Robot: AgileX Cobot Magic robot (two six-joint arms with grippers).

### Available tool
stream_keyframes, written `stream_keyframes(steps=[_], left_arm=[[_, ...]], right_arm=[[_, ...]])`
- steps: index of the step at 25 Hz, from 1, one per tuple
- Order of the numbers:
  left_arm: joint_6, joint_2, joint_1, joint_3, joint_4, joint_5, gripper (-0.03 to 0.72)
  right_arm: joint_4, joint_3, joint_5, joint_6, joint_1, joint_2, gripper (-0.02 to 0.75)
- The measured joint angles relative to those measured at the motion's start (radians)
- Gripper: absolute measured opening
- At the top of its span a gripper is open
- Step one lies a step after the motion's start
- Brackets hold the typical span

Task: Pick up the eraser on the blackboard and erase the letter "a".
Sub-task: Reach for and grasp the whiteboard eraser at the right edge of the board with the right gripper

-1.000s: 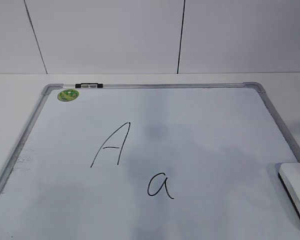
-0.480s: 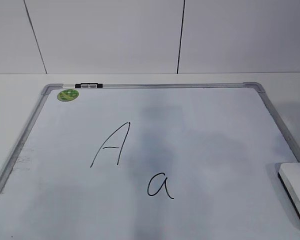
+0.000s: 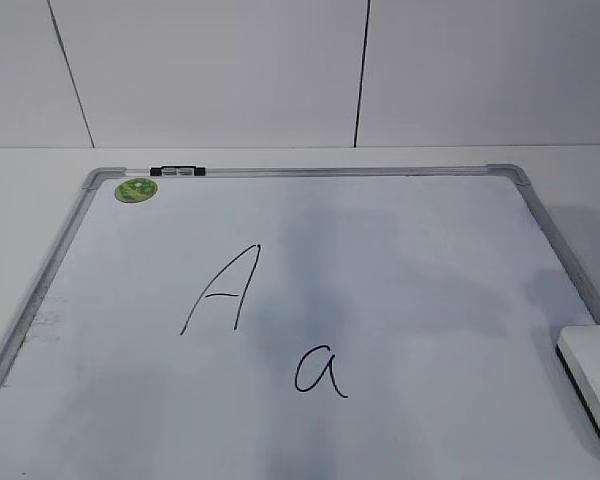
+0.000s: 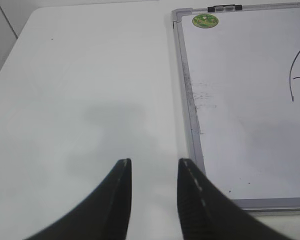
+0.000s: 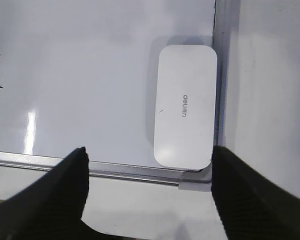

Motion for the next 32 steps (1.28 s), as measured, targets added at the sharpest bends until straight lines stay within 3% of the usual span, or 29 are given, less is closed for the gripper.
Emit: stream_keyframes(steps=[11, 24, 32], left_arm=[[0.000, 0.000, 0.000, 0.000, 0.000, 0.000, 0.235], [0.000, 0.000, 0.000, 0.000, 0.000, 0.000, 0.235], [0.000, 0.000, 0.000, 0.000, 0.000, 0.000, 0.235]], right_arm=[[-0.103, 0.000, 0.034, 0.112, 0.039, 0.171, 0.579], [-0.117, -0.002, 0.001, 0.141, 0.039, 0.347, 0.580], [-0.117, -0.002, -0.024, 0.148, 0.039, 0.425, 0.675]])
